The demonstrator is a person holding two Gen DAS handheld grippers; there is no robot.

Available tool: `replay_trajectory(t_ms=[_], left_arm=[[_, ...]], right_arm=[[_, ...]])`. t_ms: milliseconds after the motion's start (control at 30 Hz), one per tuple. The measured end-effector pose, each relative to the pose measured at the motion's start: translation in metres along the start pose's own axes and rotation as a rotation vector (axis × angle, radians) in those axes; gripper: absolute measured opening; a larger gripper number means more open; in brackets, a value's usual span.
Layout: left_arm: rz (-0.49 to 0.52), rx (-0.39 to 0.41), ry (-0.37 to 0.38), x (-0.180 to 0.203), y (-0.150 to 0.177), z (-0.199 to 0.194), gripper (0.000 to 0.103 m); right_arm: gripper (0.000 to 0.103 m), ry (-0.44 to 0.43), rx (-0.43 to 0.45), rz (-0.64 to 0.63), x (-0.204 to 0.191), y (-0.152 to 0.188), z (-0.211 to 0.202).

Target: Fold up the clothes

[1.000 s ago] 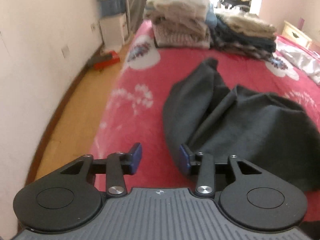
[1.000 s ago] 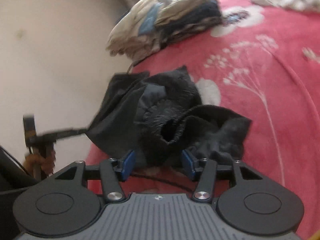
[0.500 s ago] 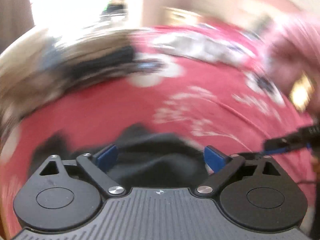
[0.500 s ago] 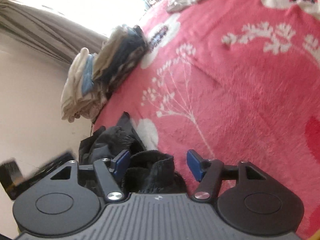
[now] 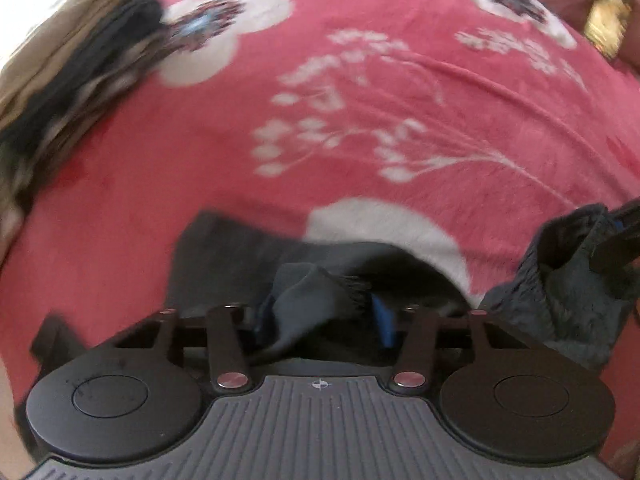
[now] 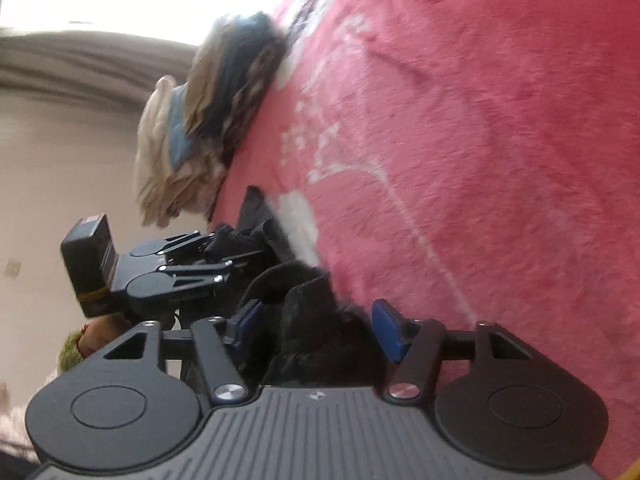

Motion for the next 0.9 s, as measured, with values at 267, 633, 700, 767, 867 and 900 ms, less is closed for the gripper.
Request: replay_trajectory(t_ms=[267,633,700,767,867,900], left_arm=[[-0.182,0.059,-0.031,-0.024,0.063,-0.055,0.013],[-0.401,-0.109,0.093,0.018,0.194,-0.083,0.013],[-0.434,-0.117,0.106,0.029,0.21,-0.08,0.013],[-0.446,-0.098,0.112,0.034,0.214,-0.079,0.013],[-0.46,-0.006,0.098,0.025,0.203,-0.092,0.012],[-0.48,0.042,0.094,0.013,0.196,-0.101,0.012]], right_arm=[[0.02,0.018,-0.029,-0.175,-0.024,0.013,-0.002],[0.016,0.092,-0.101,-0.399,-0.062,0.053,-0.014],[0.014,0.118,-0.112,-0.416,-0.065,0.06,-0.01],[0.011,0.159,-0.108,-0.455,-0.071,0.066,-0.004],[0.01,0.231,-0.052,-0.594,-0.095,0.069,0.002],[0.01,0.24,-0.025,-0.644,-0.106,0.065,0.003]])
Point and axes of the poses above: each gripper's, at about its wrist camera, not at the fingertips, and z roughly the way its jaws point, x to its right, y to its underside, the point moved 1 cm from there along z, roughly the way its jaws point
